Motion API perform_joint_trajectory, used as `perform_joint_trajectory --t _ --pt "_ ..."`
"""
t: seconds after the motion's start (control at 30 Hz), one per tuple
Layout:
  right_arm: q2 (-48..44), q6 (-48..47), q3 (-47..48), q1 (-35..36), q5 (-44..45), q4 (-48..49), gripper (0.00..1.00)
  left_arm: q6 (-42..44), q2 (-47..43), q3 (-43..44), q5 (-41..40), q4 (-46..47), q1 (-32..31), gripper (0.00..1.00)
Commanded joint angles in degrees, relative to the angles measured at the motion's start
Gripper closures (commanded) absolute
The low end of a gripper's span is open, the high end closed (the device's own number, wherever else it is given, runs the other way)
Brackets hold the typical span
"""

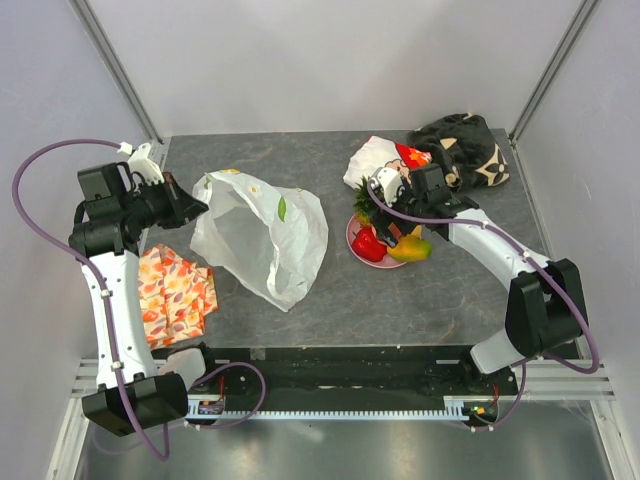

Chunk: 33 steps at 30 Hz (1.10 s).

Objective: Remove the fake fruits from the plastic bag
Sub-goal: Place the fake fruit on the plate.

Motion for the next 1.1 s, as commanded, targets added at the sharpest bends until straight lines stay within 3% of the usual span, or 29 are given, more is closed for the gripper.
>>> perform_joint_trajectory --t 0.0,0.37,0.7,0.87,1.07 --pt "-2.1 1.5 4.4 0.2 0.0 -1.5 0.02 -1.3 0.3 0.2 1.6 1.9 0.3 0.98" --pt "-5.6 3.5 4.7 0.2 -1.0 -3.8 0.02 -1.5 0.6 -0.2 2.6 2.7 0.2 0.98" --pt "-11.8 5.4 7.0 -1.2 3.2 -6.2 0.02 -1.5 3.3 3.9 3.4 2.8 0.3 0.98" --pt "-14.7 13.3 8.2 -4.6 9.8 -2.7 0.02 -1.2 7.0 11.4 3.9 3.1 -0.3 0.98" --pt "-7.9 20.8 14.4 -10.1 16.1 -1.0 0.02 -2.0 17.9 25.4 4.1 4.0 -3.7 0.98"
